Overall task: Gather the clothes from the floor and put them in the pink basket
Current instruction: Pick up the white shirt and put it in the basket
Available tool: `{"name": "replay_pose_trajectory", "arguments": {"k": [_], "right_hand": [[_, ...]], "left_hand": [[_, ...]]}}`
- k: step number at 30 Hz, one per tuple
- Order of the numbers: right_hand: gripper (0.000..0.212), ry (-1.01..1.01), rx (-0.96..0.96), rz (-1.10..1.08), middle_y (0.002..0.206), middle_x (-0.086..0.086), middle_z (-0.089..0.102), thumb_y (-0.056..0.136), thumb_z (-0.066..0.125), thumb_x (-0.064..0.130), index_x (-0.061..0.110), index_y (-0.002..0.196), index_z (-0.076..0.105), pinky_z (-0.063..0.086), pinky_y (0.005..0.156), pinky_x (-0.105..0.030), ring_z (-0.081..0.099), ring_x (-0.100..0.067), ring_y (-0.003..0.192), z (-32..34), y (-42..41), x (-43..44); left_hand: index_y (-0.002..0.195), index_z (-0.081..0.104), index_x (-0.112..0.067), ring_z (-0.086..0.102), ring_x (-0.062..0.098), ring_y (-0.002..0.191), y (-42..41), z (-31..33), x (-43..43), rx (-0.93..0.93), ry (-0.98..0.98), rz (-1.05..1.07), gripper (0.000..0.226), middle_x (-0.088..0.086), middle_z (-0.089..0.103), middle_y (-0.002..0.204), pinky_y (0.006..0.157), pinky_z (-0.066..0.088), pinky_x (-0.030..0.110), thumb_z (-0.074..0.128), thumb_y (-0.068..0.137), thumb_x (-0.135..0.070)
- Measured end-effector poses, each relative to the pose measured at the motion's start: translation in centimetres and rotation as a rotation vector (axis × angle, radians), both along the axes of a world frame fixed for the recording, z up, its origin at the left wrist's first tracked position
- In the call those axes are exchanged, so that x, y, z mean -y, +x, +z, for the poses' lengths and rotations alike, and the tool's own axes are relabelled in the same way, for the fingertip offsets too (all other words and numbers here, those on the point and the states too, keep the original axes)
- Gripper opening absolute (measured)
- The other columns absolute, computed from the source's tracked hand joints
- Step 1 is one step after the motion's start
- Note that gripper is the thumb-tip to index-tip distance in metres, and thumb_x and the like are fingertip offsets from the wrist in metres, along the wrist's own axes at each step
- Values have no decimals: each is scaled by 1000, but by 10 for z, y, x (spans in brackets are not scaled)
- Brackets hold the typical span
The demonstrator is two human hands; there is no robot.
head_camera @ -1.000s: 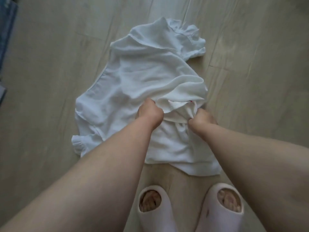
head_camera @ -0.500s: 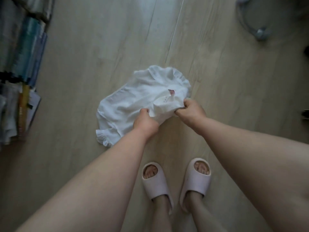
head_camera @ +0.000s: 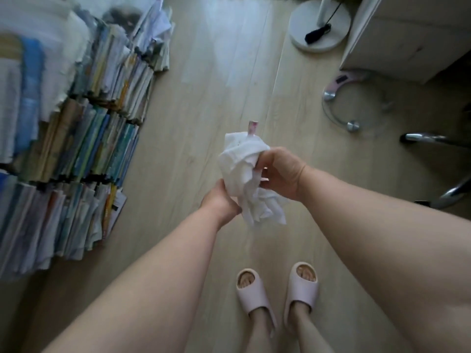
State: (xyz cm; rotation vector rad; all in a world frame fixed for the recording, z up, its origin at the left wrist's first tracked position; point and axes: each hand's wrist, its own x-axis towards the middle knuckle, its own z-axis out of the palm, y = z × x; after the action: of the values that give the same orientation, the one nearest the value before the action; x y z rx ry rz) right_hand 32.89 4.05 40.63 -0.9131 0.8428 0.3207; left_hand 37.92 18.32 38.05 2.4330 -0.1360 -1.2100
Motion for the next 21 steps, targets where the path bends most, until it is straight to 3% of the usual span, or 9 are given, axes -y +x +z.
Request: {"name": "replay_pose_trajectory", "arguments": {"k": [3, 6, 8, 11, 14, 17, 21], "right_hand": [[37, 136, 109, 5, 64, -4, 56, 55, 41, 3, 9, 88, 58, 49, 59, -29, 55, -18, 54, 48, -2, 17], [38, 88, 146, 6, 61, -3, 58, 57, 40, 3, 9, 89, 60, 50, 61, -29, 56, -17, 50, 91, -7, 35], [46, 15, 123, -75, 71, -6, 57, 57, 40, 4, 11, 98, 61, 49, 59, -26, 54, -20, 57, 117, -16, 51], [43, -71, 52, -300, 93, -10, 57, 68, 43, 3, 13, 105, 61, 52, 72, -31, 54, -26, 79, 145, -36, 75], [28, -210, -94, -419, 85, -7, 60, 78, 48, -1, 14, 100, 58, 53, 86, -36, 58, -23, 76, 166, -62, 92], [33, -315, -232, -436, 83, -8, 61, 78, 55, -1, 9, 110, 57, 54, 79, -34, 61, -24, 78, 181, -86, 102], [40, -380, -325, -465, 96, -13, 63, 78, 54, 0, 6, 117, 58, 54, 78, -33, 63, -25, 84, 201, -107, 108]], "left_hand": [[124, 60, -11, 63, 30, 112, -4, 35, 10, 50, -73, 22, 53, 10, 69, 119, 93, 53, 40, 73, 73, -11], [106, 69, 0, 65, 36, 105, -3, 78, 29, 190, -126, 56, 27, 22, 71, 109, 77, 48, 36, 61, 86, -15], [105, 71, -1, 65, 35, 103, -1, 105, 43, 253, -168, 134, 25, 23, 70, 109, 73, 44, 34, 55, 89, -13], [92, 71, -22, 62, 24, 88, 3, 140, 60, 237, -323, 197, 21, 10, 70, 93, 73, 46, 33, 53, 85, -13], [70, 63, -26, 55, 20, 74, 9, 166, 80, 210, -404, 195, 22, 4, 65, 78, 68, 44, 32, 49, 76, -11], [68, 66, -28, 56, 20, 75, 0, 202, 105, 171, -492, 142, 28, 3, 65, 77, 70, 46, 33, 46, 74, -9], [67, 64, -25, 58, 21, 74, -20, 242, 134, 123, -573, 57, 36, -1, 64, 73, 70, 52, 37, 41, 80, -1]]}}
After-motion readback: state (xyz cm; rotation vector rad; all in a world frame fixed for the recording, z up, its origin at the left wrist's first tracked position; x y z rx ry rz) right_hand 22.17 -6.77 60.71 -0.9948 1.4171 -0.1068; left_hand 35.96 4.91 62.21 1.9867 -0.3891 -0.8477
